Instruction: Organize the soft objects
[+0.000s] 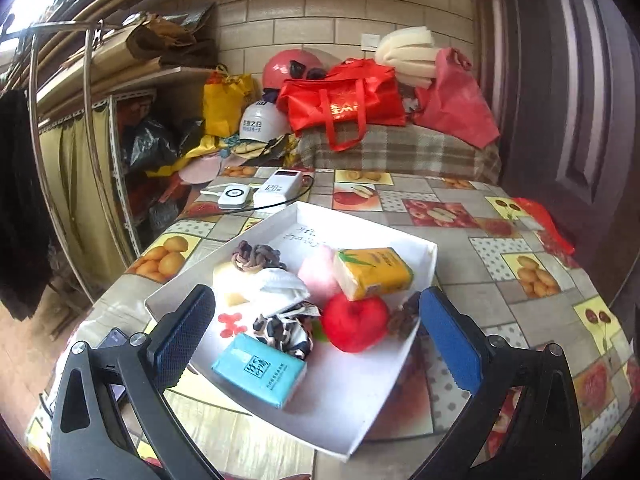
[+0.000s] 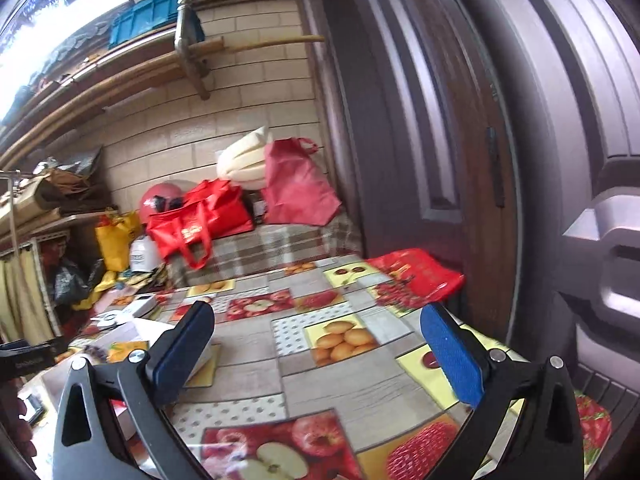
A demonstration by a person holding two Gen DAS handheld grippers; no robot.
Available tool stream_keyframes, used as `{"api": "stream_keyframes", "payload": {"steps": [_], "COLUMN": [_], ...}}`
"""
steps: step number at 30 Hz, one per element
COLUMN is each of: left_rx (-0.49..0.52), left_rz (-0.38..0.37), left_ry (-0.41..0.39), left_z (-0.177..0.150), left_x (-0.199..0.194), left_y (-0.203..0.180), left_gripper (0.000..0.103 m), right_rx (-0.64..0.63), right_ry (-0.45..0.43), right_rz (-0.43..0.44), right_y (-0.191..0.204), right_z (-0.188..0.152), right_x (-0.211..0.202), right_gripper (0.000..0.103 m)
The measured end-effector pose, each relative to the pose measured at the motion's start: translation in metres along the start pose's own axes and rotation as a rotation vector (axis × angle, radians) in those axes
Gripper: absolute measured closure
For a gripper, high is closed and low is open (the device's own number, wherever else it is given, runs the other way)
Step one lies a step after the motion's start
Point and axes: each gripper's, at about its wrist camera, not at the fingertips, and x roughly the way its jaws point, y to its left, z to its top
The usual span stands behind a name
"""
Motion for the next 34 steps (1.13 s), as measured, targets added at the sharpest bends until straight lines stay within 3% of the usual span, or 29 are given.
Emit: {"api": "stream_keyframes", "payload": {"steps": [4,7,11,16,22,28,34], "left_rx": [0.089,0.107,0.130,0.078,0.031,0.076,0.125], "left_rz": [-0.002,-0.056,-0.029,-0.009,0.022,-0.049,-0.164], "left_ry": [-0.057,-0.055,-0.004,0.093,0.119,0.144,0.166], "left_z": [-0.009,-0.014,-0.024,-0.033,-0.037,-0.042,-0.045], "left_x": [-0.031,-0.043,-0.036,-0.022,-0.019,-0.017,-0.009], "left_y": [-0.023,-0.035,-0.046,-0.042,-0.033,-0.044,-0.059], "left_gripper": [0.000,0.000,0.000,0.000,0.000,0.000,0.000], "right_rx": [0.048,0.063,0.058,0.087,0.125,0.139,0.185], "right_ry": [0.021,0.065,0.095,0.161,0.184,0.185,0.227], "right_rz": [0.089,0.110,0.059,0.012,0.005,-0.017,-0.108], "right_y": [-0.007,-0.013,-0.020,-0.035,-0.049,-0.056,-0.076], "right_z": [-0.006,-0.012,-0.019,-0.026,-0.031,-0.032,-0.034], "right_x": [-0.003,-0.004,-0.007,-0.010,-0.011,-0.012,-0.005], "right_gripper": [0.000,0.000,0.000,0.000,0.000,0.000,0.000]}}
